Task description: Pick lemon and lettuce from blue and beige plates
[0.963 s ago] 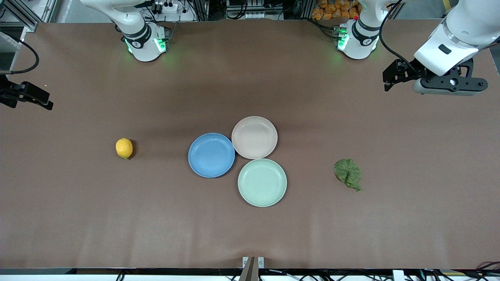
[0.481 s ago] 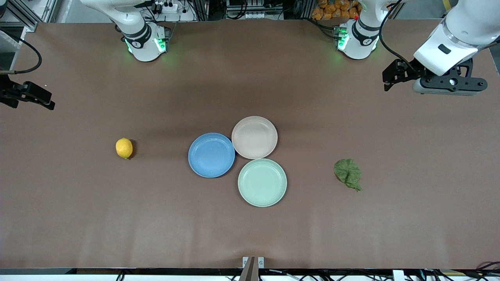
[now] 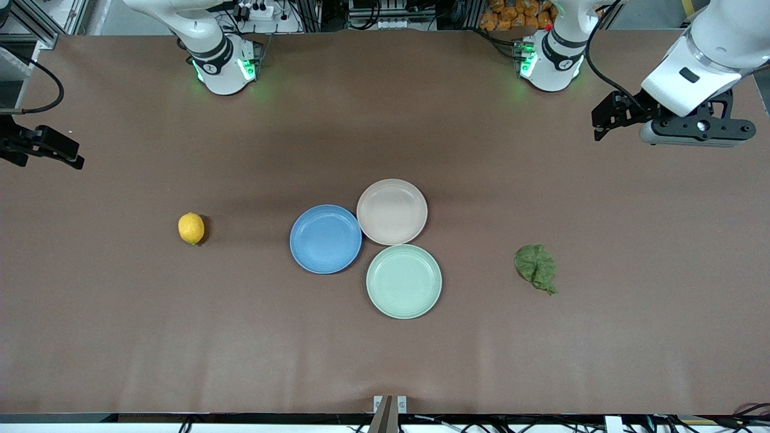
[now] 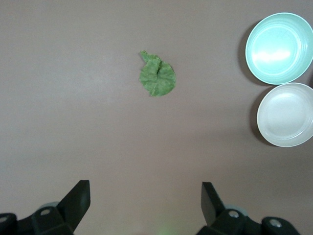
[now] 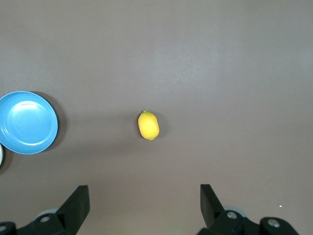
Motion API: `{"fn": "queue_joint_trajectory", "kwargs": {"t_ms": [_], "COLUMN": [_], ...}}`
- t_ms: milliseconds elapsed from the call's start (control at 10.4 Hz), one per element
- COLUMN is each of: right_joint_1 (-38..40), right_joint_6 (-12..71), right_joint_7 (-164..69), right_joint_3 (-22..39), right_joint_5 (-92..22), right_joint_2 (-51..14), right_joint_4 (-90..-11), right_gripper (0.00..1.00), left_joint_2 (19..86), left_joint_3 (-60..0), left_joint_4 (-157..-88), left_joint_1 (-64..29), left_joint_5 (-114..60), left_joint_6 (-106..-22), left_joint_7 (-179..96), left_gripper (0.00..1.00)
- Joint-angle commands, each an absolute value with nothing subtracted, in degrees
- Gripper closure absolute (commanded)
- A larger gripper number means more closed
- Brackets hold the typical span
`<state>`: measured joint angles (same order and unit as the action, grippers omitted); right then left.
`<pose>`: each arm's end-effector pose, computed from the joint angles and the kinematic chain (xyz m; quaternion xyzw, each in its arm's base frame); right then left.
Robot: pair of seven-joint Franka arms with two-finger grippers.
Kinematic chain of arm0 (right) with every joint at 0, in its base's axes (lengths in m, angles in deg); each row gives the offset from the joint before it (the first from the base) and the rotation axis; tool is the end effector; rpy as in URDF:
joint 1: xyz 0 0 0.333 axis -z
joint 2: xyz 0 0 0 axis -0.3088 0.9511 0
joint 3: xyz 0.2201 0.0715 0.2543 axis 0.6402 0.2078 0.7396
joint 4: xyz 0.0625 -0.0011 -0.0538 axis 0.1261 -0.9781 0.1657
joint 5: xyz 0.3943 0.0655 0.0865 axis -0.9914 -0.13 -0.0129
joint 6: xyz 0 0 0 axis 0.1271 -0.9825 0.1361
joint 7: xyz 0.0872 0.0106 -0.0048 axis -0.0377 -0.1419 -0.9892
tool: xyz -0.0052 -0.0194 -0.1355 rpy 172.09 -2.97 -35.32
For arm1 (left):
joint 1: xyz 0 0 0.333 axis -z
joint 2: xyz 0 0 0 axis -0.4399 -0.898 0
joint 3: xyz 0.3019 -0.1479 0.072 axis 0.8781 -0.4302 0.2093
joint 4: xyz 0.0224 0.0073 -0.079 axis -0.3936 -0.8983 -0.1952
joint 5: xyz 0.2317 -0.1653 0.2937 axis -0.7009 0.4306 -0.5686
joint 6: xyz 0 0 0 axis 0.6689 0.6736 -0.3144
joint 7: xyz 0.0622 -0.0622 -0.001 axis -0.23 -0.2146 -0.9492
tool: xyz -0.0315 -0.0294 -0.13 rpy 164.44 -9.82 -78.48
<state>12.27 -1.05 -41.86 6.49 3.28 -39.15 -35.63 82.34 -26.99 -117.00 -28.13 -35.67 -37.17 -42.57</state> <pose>0.5797 -0.0222 0.6387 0.9994 -0.0259 -0.0139 0.0172 0.5282 -0.1334 0.6301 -0.9987 0.0501 -0.0015 0.0056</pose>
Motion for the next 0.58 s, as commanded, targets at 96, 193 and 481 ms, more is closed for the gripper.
{"fn": "queue_joint_trajectory", "kwargs": {"t_ms": [96, 193, 481], "right_joint_1": [12.4, 12.4, 12.4], "right_joint_6": [-0.3, 0.0, 0.0], "right_joint_7": [-42.4, -42.4, -42.4], "right_joint_3": [6.6, 6.7, 6.8], "right_joint_5": [4.0, 4.0, 4.0], "right_joint_2": [-39.9, -39.9, -39.9], "right_joint_4": [-35.8, -35.8, -35.8], "right_gripper": [0.0, 0.0, 0.0], "left_joint_2": [82.7, 82.7, 82.7], "left_joint_3": [-26.4, -26.4, -26.4], "left_joint_4": [-116.3, -116.3, -116.3], "left_joint_1": [-28.1, -28.1, -28.1], "left_joint_5": [-34.3, -34.3, -34.3], "left_joint_6": [-36.3, -36.3, -36.3], "left_joint_7": [-41.6, -41.6, -41.6], "left_gripper": [0.0, 0.0, 0.0]}}
